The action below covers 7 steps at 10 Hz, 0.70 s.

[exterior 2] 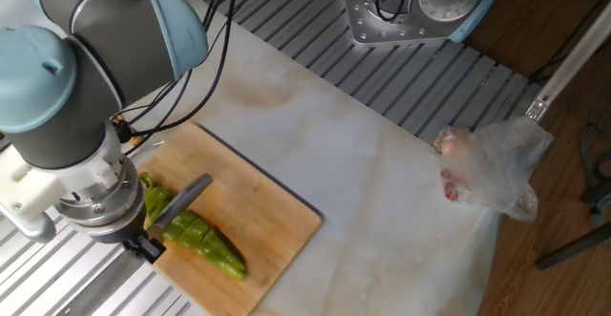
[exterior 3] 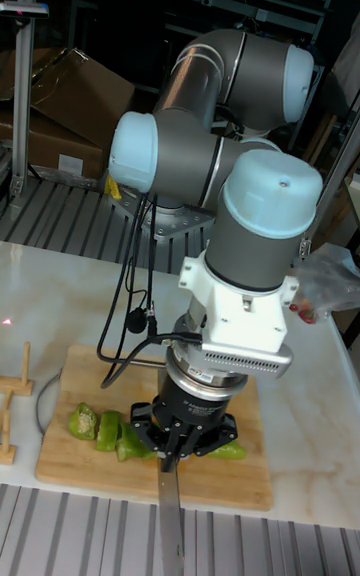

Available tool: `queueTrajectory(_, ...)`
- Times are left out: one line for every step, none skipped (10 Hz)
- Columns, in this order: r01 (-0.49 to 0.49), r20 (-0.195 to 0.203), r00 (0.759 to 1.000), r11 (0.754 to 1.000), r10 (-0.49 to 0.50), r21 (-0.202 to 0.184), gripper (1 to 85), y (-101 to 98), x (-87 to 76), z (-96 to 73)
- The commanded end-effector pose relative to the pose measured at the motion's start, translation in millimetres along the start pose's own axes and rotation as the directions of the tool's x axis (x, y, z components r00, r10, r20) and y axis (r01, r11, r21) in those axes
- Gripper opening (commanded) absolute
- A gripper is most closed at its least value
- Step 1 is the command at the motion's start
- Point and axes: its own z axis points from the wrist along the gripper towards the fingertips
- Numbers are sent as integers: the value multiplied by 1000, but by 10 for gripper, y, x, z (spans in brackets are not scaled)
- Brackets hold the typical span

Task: Chop the chili peppers

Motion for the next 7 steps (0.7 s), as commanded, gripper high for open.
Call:
queueTrajectory(-24, -21, 1000, 999, 24, -35, 13, 282, 104, -191)
queueTrajectory(-23, -41, 999, 999, 21, -32, 13, 345, 226, -227)
queueTrajectory(-34, -59, 998, 999, 33, -22, 13, 381, 352, -280)
queueTrajectory(-48, -69, 997, 998, 45, -36, 13, 435, 419, -326)
queueTrajectory(-73, -83, 994, 994, 67, -77, 13, 549, 467, -358)
queueTrajectory(-77, -95, 993, 992, 68, -98, 13, 611, 520, -364)
queueTrajectory(-91, -97, 992, 990, 81, -106, 13, 698, 595, -341)
